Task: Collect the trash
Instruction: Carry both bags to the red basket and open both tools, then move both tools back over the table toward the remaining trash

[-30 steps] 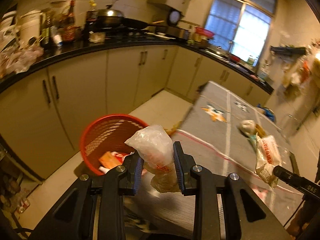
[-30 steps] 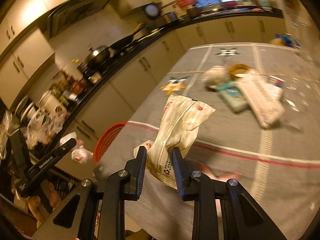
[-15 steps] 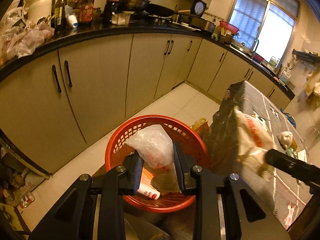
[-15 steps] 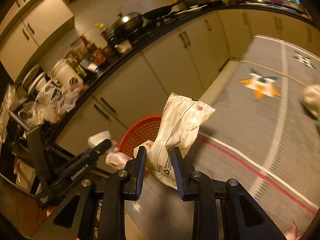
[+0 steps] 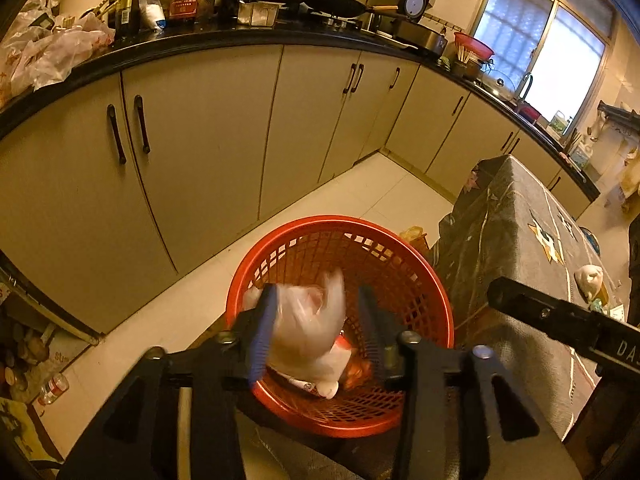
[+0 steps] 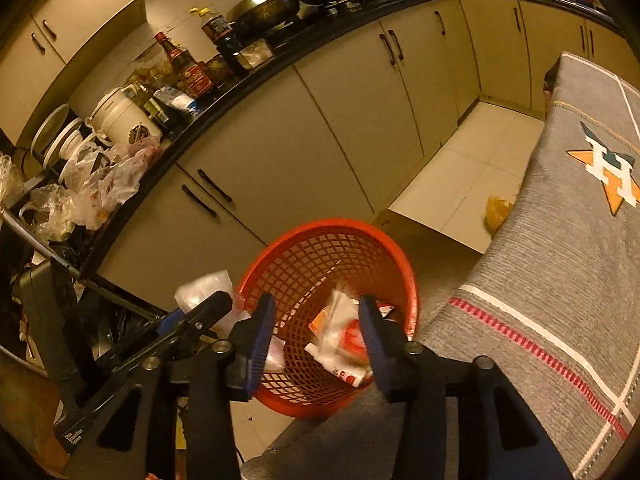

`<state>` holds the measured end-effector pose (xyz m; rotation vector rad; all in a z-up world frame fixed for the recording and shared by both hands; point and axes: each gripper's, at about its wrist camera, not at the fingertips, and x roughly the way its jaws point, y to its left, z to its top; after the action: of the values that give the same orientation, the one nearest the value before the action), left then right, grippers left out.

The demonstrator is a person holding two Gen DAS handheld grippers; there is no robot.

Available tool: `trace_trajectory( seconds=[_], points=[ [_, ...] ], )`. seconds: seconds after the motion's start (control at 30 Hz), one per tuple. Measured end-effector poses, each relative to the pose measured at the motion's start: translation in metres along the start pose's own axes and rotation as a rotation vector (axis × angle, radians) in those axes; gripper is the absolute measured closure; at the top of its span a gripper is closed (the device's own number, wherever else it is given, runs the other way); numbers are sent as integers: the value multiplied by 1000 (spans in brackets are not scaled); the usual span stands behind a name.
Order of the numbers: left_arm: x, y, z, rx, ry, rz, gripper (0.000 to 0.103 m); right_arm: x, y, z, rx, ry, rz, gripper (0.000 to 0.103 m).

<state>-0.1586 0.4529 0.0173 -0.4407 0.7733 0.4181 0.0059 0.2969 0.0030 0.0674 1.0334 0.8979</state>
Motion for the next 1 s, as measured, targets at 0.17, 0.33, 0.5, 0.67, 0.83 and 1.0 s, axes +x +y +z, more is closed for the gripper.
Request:
trace_trajectory(
  seconds=[0.17,0.33,0.5,0.67,0.83,1.0],
  points=[
    [-11,-9,-3,27,-28,40,43,-18,-15,-4,46,-27,-6,49],
    [-26,-22,-5,72,-59,81,39,-45,-21,-12,52,-71,-19,47],
    [-39,-38,-10,111,-77,94,38,-74,-23,-25,41,-116,-34,43],
    [-51,-54,-17,149,-90,104,36,-101,-29,-40,30,-148,-59,42],
    [-58,-69,-25,189,-92,114,36,-136,-47,-57,30,-197,-108,38],
    [-61,-78,-28,212,-93,121,35,-165,-76,-69,78,-230,-153,36]
  ],
)
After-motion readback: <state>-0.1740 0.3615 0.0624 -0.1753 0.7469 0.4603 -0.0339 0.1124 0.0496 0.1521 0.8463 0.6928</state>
